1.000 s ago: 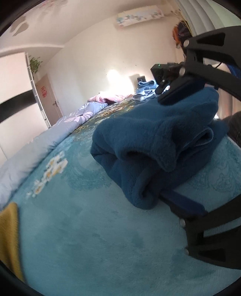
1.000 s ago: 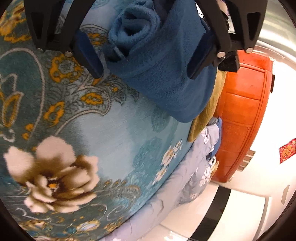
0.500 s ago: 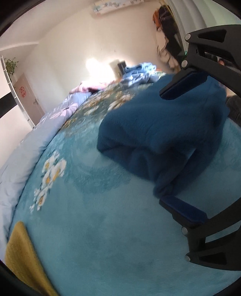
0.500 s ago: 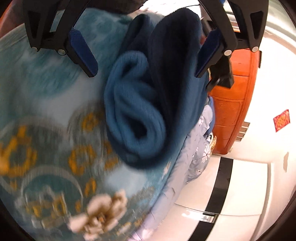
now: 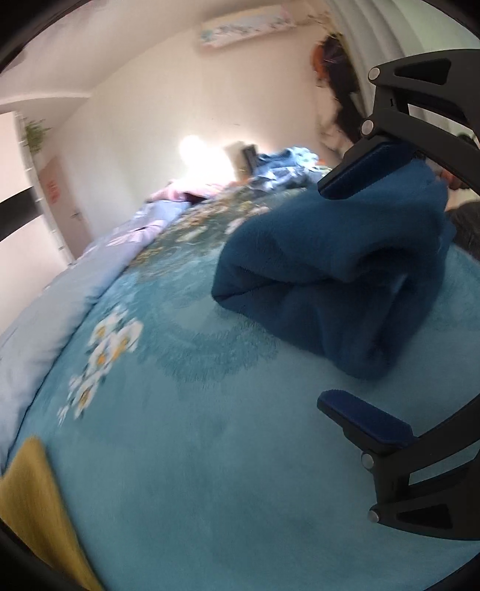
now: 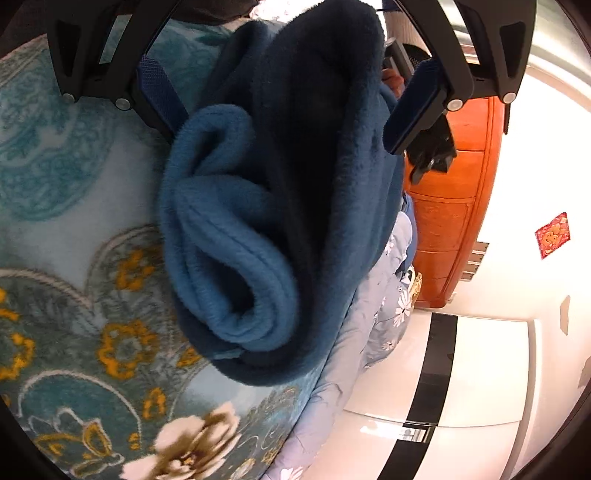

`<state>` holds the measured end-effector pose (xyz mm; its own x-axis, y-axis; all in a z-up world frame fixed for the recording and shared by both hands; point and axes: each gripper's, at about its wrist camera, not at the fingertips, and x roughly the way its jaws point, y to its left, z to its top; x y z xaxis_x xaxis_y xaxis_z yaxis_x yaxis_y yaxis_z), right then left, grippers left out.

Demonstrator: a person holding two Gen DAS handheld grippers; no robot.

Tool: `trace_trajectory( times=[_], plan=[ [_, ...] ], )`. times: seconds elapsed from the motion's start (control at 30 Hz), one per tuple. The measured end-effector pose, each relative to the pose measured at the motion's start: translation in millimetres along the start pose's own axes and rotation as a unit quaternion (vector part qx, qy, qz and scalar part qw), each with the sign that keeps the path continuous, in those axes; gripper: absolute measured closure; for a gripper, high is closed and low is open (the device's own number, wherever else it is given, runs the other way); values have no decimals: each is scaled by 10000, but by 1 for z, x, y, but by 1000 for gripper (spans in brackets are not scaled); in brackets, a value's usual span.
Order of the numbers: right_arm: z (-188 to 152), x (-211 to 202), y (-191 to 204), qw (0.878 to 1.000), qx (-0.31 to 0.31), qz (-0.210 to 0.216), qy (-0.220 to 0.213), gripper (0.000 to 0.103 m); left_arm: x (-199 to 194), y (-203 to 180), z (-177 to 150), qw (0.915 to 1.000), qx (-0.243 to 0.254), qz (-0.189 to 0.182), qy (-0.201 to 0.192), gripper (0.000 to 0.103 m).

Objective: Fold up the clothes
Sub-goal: 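Carry the folded jacket with both grippers toward the clothes stack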

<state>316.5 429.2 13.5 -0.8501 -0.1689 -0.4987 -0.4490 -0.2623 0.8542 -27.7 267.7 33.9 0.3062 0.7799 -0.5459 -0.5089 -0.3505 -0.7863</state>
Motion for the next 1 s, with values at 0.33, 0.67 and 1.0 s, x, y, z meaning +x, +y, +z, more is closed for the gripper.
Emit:
trace_trajectory(
  times=[0.33, 0.67, 1.0],
  plan=[
    [2, 7, 0, 9999, -24, 62, -98, 3, 32, -1, 6, 9979, -32, -396, 516, 1],
    [4, 4, -1, 9998, -23, 136, -110, 25, 28, -8, -8, 9988, -62, -391, 297, 32],
    [40, -6, 19, 9968, -761, -174, 199, 30, 14, -18, -68, 9971, -356, -671, -64, 41]
  ],
)
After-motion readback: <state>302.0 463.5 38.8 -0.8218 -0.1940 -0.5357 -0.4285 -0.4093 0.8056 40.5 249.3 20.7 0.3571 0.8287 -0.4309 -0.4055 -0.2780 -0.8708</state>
